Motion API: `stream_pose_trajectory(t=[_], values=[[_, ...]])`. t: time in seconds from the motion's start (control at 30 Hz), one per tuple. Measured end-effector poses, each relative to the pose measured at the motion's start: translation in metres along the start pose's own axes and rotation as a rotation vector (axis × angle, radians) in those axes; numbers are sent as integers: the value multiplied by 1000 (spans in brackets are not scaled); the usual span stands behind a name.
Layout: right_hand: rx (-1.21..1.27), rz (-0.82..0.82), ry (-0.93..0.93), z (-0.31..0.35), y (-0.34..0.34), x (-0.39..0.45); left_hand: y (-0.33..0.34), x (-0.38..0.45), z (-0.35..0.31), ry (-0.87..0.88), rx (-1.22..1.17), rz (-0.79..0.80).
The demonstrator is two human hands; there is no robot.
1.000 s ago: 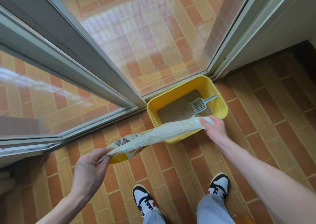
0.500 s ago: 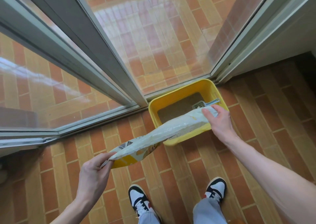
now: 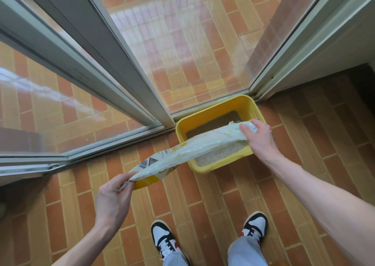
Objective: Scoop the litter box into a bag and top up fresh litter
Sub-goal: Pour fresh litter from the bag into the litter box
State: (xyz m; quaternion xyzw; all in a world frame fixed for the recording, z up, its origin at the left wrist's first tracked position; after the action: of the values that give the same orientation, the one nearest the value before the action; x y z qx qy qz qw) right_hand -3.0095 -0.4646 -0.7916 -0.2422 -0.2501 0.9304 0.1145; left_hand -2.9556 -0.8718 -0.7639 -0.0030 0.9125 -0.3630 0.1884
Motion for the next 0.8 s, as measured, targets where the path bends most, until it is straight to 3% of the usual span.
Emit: stream_pose_trajectory(t=[0.43, 0.8], values=[[-15, -97, 189, -27, -4, -21, 2, -12, -1, 40, 87, 88], [2, 31, 305, -31, 14, -22, -10, -18, 22, 34, 155, 58]])
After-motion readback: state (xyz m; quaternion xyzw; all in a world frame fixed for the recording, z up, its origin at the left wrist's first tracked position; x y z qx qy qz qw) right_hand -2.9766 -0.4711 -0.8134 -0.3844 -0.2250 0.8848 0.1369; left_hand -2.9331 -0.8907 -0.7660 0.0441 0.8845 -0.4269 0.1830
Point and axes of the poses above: each hand's wrist, its own x-axis towards the middle knuckle, its own y-axis out of the palm, z = x × y, the point moved 1 cm from there along x, towards the middle knuckle, and after that the axes turned 5 degrees about -y, right-handed, at the moved point
